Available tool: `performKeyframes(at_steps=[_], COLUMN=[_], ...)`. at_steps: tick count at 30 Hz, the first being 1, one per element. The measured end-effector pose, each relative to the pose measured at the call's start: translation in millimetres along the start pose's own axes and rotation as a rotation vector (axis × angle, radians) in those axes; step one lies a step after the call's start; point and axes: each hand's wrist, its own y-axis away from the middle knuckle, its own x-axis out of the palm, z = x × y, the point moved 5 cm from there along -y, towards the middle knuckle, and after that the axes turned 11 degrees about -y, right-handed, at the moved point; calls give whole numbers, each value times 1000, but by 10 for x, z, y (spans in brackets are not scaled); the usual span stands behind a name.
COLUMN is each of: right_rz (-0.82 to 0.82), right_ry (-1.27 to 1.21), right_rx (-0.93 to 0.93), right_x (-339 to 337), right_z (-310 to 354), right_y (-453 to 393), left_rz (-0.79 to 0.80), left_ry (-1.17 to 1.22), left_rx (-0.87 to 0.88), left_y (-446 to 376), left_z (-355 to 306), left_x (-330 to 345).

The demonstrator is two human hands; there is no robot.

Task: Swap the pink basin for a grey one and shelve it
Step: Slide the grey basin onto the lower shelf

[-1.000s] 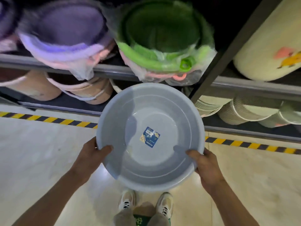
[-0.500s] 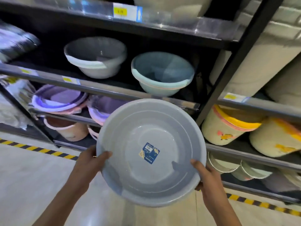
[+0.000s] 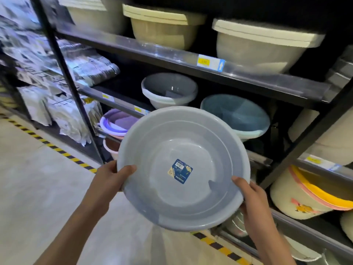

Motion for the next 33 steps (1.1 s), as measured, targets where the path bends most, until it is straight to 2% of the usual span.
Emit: performKeyframes(at_steps=[7,15,21,26,33], right_rz=[165,292,323,344,504], right_ry=[-13,-82,-24,-73,-163], right_rx=[65,79,91,110,186], right_x=[1262,2627,3161,3564,4166], right_z=[-255,-547,-618,-635,-698], right_y=[-293,-462,-813,-1283,-1973], left_rz=[-222,-364,-369,-369,-305], left_ry=[9,38,44,50,97], left_rx=[-70,-70,-59,-68,-23], left_y=[-3,-340,-828,-1394,-2225], left_z=[281,512,525,499,380], left_x=[-1048,-2153,-2502,-2568,-2663])
